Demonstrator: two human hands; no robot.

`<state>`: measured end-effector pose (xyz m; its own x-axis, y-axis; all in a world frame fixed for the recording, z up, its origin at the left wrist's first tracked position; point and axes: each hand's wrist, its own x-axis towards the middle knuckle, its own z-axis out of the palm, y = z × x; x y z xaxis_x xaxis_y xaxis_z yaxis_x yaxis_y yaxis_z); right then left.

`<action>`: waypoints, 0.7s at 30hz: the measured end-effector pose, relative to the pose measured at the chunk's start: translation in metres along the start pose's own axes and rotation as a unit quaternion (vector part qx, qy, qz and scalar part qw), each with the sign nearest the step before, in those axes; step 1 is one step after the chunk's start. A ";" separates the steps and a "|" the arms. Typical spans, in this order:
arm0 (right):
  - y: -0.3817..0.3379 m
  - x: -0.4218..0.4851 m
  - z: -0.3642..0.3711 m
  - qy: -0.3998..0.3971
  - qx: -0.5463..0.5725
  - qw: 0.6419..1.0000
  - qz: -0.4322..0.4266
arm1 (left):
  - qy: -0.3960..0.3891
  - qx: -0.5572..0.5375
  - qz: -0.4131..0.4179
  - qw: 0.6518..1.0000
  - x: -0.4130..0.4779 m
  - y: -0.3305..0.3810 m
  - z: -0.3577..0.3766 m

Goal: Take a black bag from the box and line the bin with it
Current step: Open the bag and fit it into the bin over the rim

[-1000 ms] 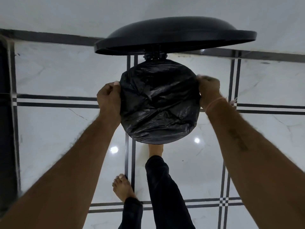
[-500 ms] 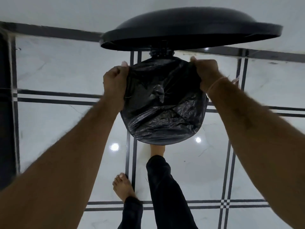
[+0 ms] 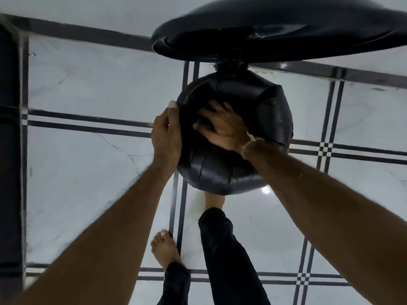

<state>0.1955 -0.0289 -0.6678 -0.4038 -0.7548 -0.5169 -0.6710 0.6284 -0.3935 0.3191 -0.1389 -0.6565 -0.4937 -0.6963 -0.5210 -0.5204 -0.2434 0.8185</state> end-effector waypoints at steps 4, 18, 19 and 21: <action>0.011 0.017 0.014 -0.041 -0.004 0.999 0.018 | 0.033 0.005 0.005 0.999 0.003 -0.006 0.004; 0.010 -0.068 -0.041 0.150 0.440 0.878 0.117 | 0.025 -0.006 0.016 1.000 -0.001 -0.004 0.005; -0.002 -0.078 -0.040 0.159 0.363 0.916 0.056 | 0.024 -0.006 0.014 1.000 0.000 -0.005 0.004; -0.029 -0.085 -0.027 0.113 0.236 0.965 -0.019 | 0.022 -0.003 0.010 1.000 0.001 -0.006 0.003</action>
<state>0.2323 0.0117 -0.5917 -0.5457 -0.7671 -0.3373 -0.3519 0.5751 -0.7385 0.3196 -0.1361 -0.6629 -0.4728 -0.7307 -0.4925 -0.5057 -0.2328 0.8307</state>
